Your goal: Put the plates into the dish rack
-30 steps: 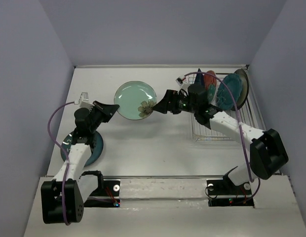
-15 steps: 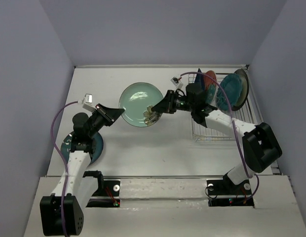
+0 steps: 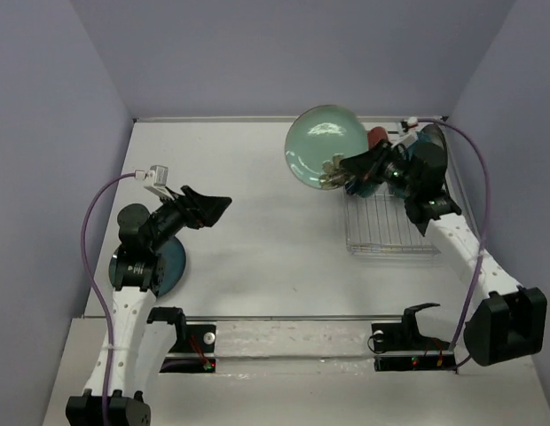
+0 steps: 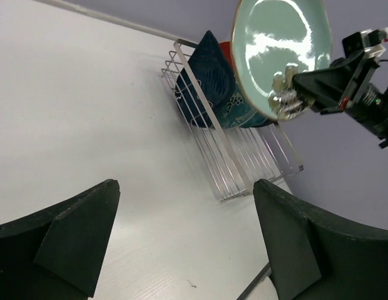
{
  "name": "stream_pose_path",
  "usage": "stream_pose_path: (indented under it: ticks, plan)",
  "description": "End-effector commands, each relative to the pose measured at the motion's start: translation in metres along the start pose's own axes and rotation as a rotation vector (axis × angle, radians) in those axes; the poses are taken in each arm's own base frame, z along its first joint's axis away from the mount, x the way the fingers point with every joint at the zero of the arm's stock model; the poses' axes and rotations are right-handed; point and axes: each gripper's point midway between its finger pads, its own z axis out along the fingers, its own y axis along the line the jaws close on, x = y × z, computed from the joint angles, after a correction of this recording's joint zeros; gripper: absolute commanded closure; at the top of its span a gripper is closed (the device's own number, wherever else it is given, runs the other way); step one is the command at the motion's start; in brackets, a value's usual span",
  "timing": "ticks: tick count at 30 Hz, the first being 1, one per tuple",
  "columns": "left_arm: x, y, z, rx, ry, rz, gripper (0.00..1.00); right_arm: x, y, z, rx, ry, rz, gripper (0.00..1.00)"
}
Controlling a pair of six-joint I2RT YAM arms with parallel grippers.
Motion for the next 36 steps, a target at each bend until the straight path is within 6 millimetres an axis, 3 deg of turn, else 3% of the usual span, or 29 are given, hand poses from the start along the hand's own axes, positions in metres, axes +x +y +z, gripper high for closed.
stream_pose_path:
  ticks: [1,3,4,5,6,10,15,19,24,31,36]
  plan:
    - [0.000,-0.014,-0.011,0.008,0.013,0.155,0.01,-0.116,0.039,-0.059,0.110,-0.362,-0.201,0.93]
    - [0.015,-0.013,-0.009,0.018,0.047,0.162,0.01,-0.146,0.039,-0.081,0.226,-0.454,-0.284,0.93]
    - [0.020,-0.011,-0.009,0.012,0.064,0.168,0.01,-0.158,0.022,-0.095,0.354,-0.502,-0.310,0.93]
    - [0.022,-0.011,-0.010,0.006,0.077,0.182,0.01,-0.166,0.021,-0.104,0.403,-0.533,-0.331,0.93]
    - [0.020,-0.020,-0.011,0.012,0.069,0.227,0.01,-0.184,0.019,-0.127,0.518,-0.609,-0.387,0.93]
    - [0.030,-0.033,-0.016,0.037,0.095,0.249,0.01,-0.220,0.016,-0.184,0.782,-0.784,-0.454,0.93]
    - [0.037,-0.048,-0.023,0.086,0.102,0.266,0.01,-0.228,-0.012,-0.198,1.007,-0.737,-0.529,0.93]
    - [0.041,-0.053,-0.026,0.103,0.101,0.264,0.01,-0.226,-0.034,-0.191,1.084,-0.680,-0.553,0.93]
    - [0.042,-0.053,-0.029,0.101,0.093,0.264,0.01,-0.210,-0.080,-0.160,1.129,-0.539,-0.559,0.93]
    - [0.043,-0.053,-0.028,0.098,0.097,0.256,0.01,-0.200,-0.112,-0.145,1.155,-0.468,-0.540,0.93]
    - [0.044,-0.052,-0.028,0.096,0.101,0.253,0.01,-0.187,-0.149,-0.132,1.188,-0.395,-0.517,0.93]
